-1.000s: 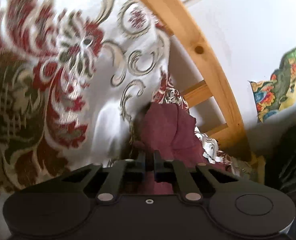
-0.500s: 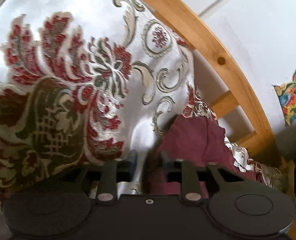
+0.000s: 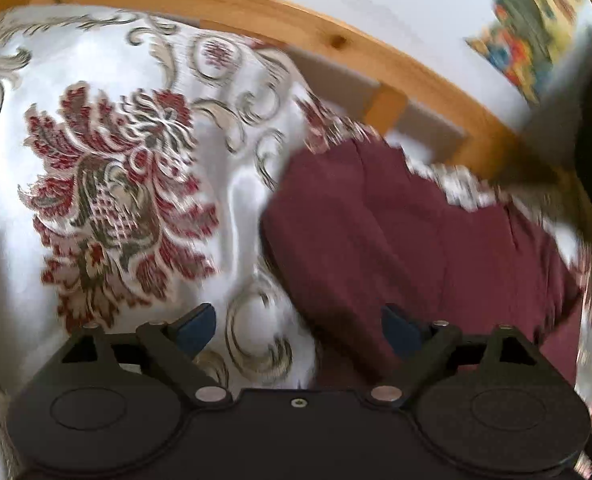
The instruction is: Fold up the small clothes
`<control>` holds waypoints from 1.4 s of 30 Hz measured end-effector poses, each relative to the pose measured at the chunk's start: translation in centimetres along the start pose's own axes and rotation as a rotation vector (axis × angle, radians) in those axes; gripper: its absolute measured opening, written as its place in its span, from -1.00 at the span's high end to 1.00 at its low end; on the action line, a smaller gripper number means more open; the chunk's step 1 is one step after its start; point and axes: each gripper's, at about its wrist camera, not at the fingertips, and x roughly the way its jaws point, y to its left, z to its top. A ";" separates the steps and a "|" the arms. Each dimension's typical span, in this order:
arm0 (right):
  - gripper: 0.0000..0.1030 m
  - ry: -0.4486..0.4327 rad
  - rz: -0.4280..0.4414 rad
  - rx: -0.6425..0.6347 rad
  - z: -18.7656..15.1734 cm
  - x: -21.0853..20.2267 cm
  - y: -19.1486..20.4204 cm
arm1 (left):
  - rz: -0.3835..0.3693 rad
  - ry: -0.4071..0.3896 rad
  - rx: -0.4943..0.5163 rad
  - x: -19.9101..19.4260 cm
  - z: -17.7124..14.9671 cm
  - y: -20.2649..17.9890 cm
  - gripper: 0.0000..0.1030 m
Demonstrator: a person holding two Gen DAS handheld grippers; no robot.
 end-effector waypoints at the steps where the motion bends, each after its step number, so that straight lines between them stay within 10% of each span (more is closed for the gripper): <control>1: -0.99 0.006 -0.024 -0.008 0.0 0.1 0.0 | 0.009 0.012 0.028 -0.2 -0.4 -0.4 -0.82; 10: -0.99 0.046 -0.138 0.038 -0.3 -0.1 -0.3 | 0.044 0.043 0.137 -1.3 -2.5 -0.6 -0.90; 20: -0.99 0.092 -0.122 0.022 -0.8 0.8 0.3 | 0.304 -0.032 0.353 2.8 -0.9 0.3 -0.93; 34: -0.99 0.092 -0.073 0.047 -1.2 1.1 -0.7 | 0.374 -0.306 0.551 6.2 0.4 -3.4 -0.91; 42: -0.99 0.096 -0.060 0.051 -1.2 1.0 -0.9 | 0.362 -0.233 0.642 6.5 -1.8 -2.8 -0.85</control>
